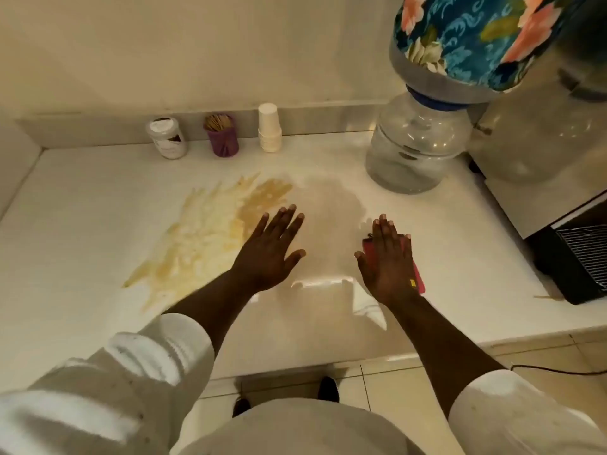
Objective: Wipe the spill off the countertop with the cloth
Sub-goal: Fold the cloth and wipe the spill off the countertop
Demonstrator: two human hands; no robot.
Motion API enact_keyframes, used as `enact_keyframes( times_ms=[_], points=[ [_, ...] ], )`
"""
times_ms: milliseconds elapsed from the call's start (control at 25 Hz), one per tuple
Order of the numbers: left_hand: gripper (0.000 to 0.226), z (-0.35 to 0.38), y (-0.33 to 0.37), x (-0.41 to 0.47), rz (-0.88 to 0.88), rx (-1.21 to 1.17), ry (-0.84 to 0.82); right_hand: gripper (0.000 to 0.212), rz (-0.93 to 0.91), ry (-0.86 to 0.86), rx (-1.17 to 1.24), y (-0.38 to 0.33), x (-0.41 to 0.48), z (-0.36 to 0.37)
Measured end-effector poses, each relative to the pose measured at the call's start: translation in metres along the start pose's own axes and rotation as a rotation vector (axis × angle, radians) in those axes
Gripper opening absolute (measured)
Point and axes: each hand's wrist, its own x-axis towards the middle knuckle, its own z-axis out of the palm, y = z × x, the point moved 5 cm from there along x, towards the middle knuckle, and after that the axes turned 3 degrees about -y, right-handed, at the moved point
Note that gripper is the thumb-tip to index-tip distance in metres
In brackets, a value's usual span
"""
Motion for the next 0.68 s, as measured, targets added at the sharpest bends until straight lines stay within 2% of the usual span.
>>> enact_keyframes(
  times_ms=[160, 320, 440, 680],
  points=[
    [0.061, 0.042, 0.062, 0.038, 0.077, -0.014, -0.128, 0.071, -0.004, -0.129, -0.021, 0.057, 0.000, 0.012],
    [0.060, 0.074, 0.094, 0.071, 0.056, -0.055, -0.222, 0.070, -0.048, -0.180, 0.047, 0.085, 0.010, 0.019],
    [0.063, 0.085, 0.113, 0.092, 0.010, -0.115, -0.244, 0.063, -0.073, -0.186, 0.094, 0.094, 0.018, 0.026],
    [0.050, 0.095, 0.125, 0.116, -0.088, -0.123, -0.190, 0.059, -0.125, -0.229, 0.127, 0.098, 0.033, 0.026]
  ],
)
